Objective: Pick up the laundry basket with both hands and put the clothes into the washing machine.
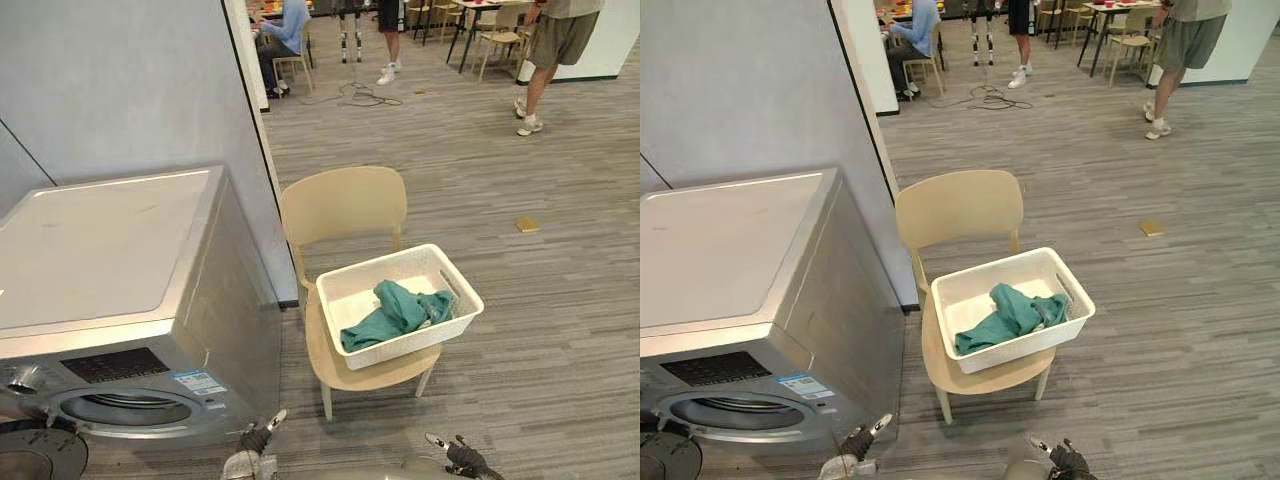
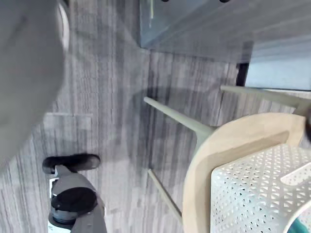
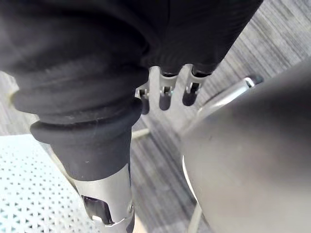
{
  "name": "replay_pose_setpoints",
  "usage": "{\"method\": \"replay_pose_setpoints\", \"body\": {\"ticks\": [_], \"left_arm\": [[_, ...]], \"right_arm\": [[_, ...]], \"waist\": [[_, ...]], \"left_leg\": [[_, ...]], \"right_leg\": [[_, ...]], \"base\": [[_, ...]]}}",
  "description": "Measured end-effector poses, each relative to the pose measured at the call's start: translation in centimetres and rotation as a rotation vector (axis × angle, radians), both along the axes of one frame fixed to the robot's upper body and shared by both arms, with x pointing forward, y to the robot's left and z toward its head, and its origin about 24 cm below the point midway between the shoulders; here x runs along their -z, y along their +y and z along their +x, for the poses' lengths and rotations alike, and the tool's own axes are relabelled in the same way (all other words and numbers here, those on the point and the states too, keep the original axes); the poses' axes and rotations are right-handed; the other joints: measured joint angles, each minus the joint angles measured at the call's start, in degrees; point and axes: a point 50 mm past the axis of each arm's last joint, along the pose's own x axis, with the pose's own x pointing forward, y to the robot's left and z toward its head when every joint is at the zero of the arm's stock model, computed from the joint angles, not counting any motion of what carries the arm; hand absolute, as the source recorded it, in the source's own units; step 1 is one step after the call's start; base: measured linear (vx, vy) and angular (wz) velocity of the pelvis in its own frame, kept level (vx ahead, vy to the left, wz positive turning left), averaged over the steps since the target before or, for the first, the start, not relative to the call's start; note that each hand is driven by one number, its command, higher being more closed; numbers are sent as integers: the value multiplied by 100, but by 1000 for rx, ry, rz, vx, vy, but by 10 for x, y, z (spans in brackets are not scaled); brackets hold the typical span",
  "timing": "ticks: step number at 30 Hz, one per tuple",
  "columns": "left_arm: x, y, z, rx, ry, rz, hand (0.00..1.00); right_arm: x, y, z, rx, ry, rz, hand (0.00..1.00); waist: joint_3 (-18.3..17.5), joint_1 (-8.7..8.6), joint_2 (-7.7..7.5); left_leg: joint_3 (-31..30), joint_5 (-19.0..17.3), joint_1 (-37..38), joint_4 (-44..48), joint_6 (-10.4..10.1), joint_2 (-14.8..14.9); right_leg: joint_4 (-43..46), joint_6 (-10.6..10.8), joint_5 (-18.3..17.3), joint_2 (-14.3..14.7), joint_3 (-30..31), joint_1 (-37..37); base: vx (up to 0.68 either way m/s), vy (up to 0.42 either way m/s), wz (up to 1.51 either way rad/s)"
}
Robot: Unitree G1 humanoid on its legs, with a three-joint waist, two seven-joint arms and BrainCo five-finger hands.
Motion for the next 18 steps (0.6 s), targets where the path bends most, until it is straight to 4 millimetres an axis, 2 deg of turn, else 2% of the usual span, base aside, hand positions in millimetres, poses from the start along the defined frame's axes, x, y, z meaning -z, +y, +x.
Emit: {"method": "replay_pose_setpoints", "body": {"ticks": [1, 2, 3, 4, 5, 6, 7, 8, 9, 10, 11, 13, 14, 15, 18], "left_arm": [[0, 3, -2, -22, 4, 0, 0], [0, 8, -3, -26, 6, 13, 0], [0, 11, -5, -35, 6, 14, 0], [-1, 11, -2, -13, 2, 19, 0], [-1, 10, -1, 29, 4, 24, 0], [-1, 9, 1, 50, 0, 27, 0], [-2, 8, 3, 90, -2, 34, 0], [-2, 6, 5, 131, -5, 42, 0], [-2, 3, 7, 195, -5, 51, 0], [-2, 1, 7, 220, -1, 53, 0], [-2, 2, 9, 225, -7, 57, 0], [-2, 5, 7, 245, 4, 68, 0], [-2, 5, 7, 254, 8, 69, 0], [-2, 4, 9, 282, 7, 78, 0], [-2, 6, 10, 323, 15, 99, 0]], "right_arm": [[1, 1, -2, 0, 13, 3, 0], [0, -4, 0, -7, 14, -10, 0], [0, -7, 0, -9, 18, -14, 0], [-2, -19, -1, -9, 27, -45, 0], [-4, -29, -4, -4, 32, -62, 0], [-5, -34, -5, -3, 36, -79, 0], [-6, -37, -4, 7, 29, -89, 0], [-7, -36, -1, 18, 13, -86, 0], [-7, -30, 5, 18, -12, -71, 0], [-6, -21, 7, 29, -23, -43, 0], [-4, -11, 11, 32, -35, -15, 0], [-6, -1, 20, 18, -67, 6, 0], [-7, -1, 22, 14, -80, 3, 0], [-12, -2, 30, -5, -119, -17, 0], [-48, -3, 74, -85, -368, -84, 0]], "waist": [[6, 4, -2], [15, 43, -20], [21, 45, -27], [46, 32, -17], [86, 14, 7], [92, 14, -10], [89, 9, -56], [89, 8, -57], [95, 9, -59], [73, 7, -49], [87, 30, -127], [75, -16, -156], [72, -38, -149], [74, -52, -136], [123, -97, -211]], "left_leg": [[42, 508, -290, 366, 230, 83], [178, 888, -576, 651, 323, 169], [331, 900, -733, 919, 335, 229], [711, 504, -963, 1485, 243, 175], [1270, -48, -1097, 1876, 223, 15], [1544, -318, -1087, 2009, 310, -50], [1937, -861, -1103, 2122, 255, -267], [2166, -1202, -1086, 2019, 96, -522], [2795, -1606, -779, 1007, 291, -784], [3026, -1623, -394, 35, 368, -893], [3105, -1454, -242, -665, 536, -1047], [2887, -1101, -229, -1245, 600, -1306], [2830, -1044, -228, -1367, 594, -1360], [2756, -920, -189, -1590, 622, -1445], [2741, -790, -2, -1904, 663, -1603]], "right_leg": [[-347, -183, 171, 152, -163, 260], [-614, -333, 318, 245, -267, 479], [-784, -443, 415, 260, -375, 615], [-1071, -555, 582, 313, -597, 923], [-1339, -611, 680, 342, -839, 1214], [-1429, -621, 700, 348, -918, 1317], [-1584, -628, 741, 337, -1055, 1433], [-1699, -627, 781, 318, -1155, 1446], [-1874, -575, 886, 290, -1295, 1396], [-1916, -527, 903, 238, -1340, 1337], [-2036, -515, 937, 183, -1359, 1252], [-2246, -445, 1097, 55, -1475, 1220], [-2233, -438, 1094, -1, -1525, 1190], [-2151, -373, 1047, -88, -1627, 1138], [-1209, -234, 710, -321, -1610, 748]], "base": [[111, -354, 50], [86, -268, 37], [48, -195, 43], [45, -204, 64], [27, -177, 70], [0, -154, 70], [-22, -79, 55], [-34, -19, 72], [-26, 35, 75], [-31, 66, 69], [-19, 49, 43], [4, 57, 42], [35, 77, 57], [43, 66, 40], [69, 47, 16]]}}
